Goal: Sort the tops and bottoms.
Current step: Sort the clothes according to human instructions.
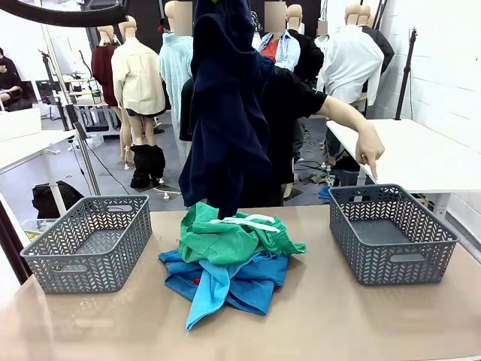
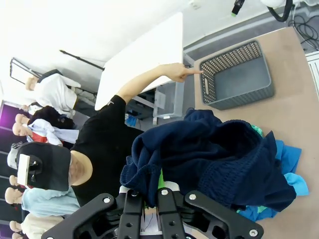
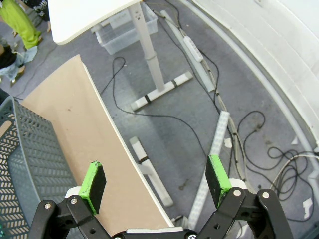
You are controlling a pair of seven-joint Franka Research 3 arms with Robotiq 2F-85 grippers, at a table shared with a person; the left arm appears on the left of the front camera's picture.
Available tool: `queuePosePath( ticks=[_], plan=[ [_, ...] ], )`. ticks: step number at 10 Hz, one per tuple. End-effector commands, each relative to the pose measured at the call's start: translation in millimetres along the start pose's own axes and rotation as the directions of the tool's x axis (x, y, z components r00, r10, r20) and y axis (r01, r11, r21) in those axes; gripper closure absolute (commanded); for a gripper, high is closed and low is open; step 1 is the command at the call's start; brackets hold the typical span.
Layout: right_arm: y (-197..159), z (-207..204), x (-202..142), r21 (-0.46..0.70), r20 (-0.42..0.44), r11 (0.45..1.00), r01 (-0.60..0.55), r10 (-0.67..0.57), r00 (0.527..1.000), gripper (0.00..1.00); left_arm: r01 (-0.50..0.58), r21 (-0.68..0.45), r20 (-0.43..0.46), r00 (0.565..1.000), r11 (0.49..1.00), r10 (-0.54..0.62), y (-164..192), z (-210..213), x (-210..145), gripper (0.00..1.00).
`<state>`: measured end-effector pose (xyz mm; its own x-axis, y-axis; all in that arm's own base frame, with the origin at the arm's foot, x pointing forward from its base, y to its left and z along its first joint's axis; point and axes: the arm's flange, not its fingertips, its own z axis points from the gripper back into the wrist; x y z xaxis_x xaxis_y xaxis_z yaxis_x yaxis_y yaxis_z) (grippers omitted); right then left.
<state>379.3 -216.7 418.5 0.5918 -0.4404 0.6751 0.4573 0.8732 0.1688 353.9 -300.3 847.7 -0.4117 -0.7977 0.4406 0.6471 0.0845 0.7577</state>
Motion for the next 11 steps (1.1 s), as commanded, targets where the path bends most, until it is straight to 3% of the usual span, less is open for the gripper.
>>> queuePosePath(
  ticks=[1, 11],
  plan=[
    [1.2, 1.2, 0.2, -0.004, -0.006, 1.0, -0.006, 0.006, 1.0, 0.0, 0.006, 0.017, -0.005, 1.0, 1.0, -0.006, 2.2, 5.5, 1.5, 1.0],
    [1.2, 1.2, 0.2, -0.004, -0.006, 1.0, -0.006, 0.006, 1.0, 0.0, 0.006, 0.017, -0.005, 1.0, 1.0, -0.006, 2.2, 5.5, 1.5, 1.0]
  ],
)
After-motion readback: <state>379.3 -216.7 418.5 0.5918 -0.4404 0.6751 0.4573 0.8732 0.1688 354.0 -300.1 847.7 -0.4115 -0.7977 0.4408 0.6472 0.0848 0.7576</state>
